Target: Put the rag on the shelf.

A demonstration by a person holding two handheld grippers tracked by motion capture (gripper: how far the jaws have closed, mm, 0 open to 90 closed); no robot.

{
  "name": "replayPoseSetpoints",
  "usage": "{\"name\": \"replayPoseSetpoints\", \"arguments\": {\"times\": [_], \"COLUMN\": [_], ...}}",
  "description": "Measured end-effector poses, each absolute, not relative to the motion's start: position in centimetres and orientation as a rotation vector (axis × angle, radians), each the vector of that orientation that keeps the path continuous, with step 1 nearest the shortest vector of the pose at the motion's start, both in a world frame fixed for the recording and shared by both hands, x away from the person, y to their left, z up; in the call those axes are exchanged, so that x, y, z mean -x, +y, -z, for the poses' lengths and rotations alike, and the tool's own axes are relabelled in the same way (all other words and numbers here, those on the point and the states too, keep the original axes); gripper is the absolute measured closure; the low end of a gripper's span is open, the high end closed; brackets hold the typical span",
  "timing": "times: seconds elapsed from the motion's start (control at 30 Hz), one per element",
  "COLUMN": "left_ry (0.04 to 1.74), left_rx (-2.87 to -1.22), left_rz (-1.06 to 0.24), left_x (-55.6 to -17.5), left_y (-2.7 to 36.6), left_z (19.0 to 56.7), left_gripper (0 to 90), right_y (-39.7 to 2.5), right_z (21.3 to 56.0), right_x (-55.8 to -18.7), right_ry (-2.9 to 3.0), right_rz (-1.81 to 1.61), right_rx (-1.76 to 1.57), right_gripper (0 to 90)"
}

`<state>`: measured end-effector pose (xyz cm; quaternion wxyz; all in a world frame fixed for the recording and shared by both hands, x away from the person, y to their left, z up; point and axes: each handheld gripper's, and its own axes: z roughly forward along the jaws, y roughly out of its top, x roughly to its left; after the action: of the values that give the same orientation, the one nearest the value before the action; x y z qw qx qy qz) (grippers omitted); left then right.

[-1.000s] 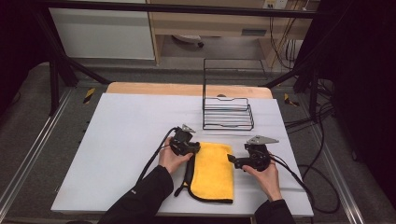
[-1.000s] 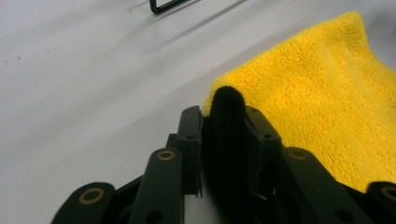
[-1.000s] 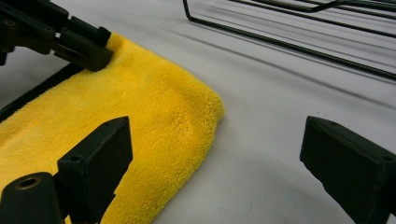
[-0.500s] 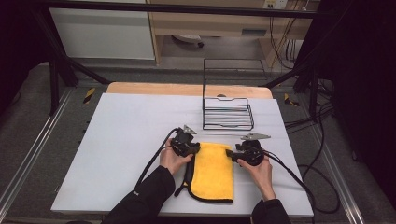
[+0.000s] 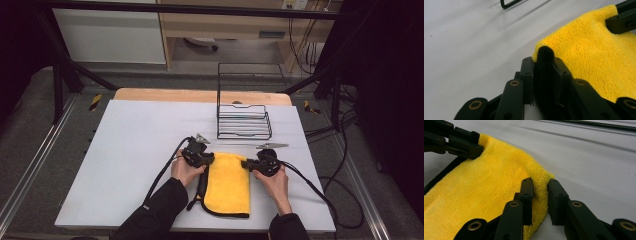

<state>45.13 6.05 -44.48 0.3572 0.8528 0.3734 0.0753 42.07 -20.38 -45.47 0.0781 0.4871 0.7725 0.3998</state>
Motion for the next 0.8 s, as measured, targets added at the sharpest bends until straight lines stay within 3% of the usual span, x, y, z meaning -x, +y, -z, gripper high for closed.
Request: {"name": "replayPoseSetpoints", "arguments": {"times": [0.57, 0.8], "left_ry": [0.983, 0.967], "left_rx": [-2.104, -2.074], "left_rz": [-0.093, -0.131], "left_x": [-45.5, -44.8], "left_y": [7.3, 7.5], "left_z": [45.0, 44.5], "left_gripper": [75.9, 77.1], "right_y": [-20.5, -20.6], "right_z": [45.2, 44.6], "right_x": [-42.0, -41.5], "right_ry": [2.314, 2.289], "right_rz": [-1.210, -1.232], "right_rx": [-1.464, -1.435], "right_gripper": [82.3, 82.4]}}
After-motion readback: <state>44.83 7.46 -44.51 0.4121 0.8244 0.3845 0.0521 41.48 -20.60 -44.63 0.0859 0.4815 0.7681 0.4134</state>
